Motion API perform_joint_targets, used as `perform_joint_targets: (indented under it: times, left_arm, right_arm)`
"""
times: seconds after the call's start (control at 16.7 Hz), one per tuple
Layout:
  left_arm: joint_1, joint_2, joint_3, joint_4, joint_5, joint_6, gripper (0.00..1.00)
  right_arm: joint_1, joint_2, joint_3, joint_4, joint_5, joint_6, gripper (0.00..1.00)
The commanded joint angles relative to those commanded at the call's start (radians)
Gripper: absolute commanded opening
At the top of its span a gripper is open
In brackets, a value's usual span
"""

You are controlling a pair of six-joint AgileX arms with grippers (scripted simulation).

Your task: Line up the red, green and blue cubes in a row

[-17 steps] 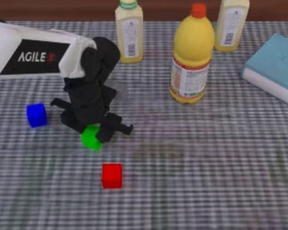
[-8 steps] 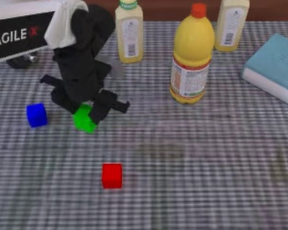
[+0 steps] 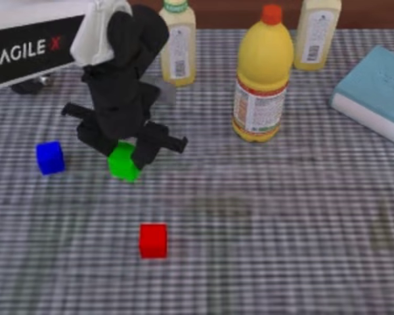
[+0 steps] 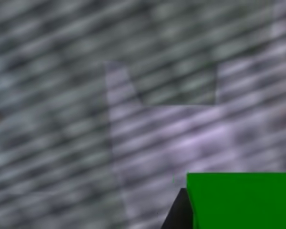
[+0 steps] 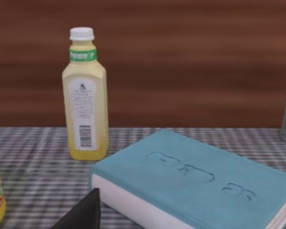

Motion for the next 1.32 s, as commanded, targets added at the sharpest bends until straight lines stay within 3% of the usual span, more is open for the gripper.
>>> perform_joint_targets:
  times: [0.78,1.32]
  left_arm:
    - [-0.365,0.031,0.114,-0.104,-0.027,-0.77,0.0]
    - [-0.388,0.031,0.106,-0.088,-0.03,-0.82,0.0]
  right_arm:
    - [0.0,0.0,0.0,0.0,0.0,0.0,1.0]
    - [0.0,0.0,0.0,0.0,0.0,0.0,1.0]
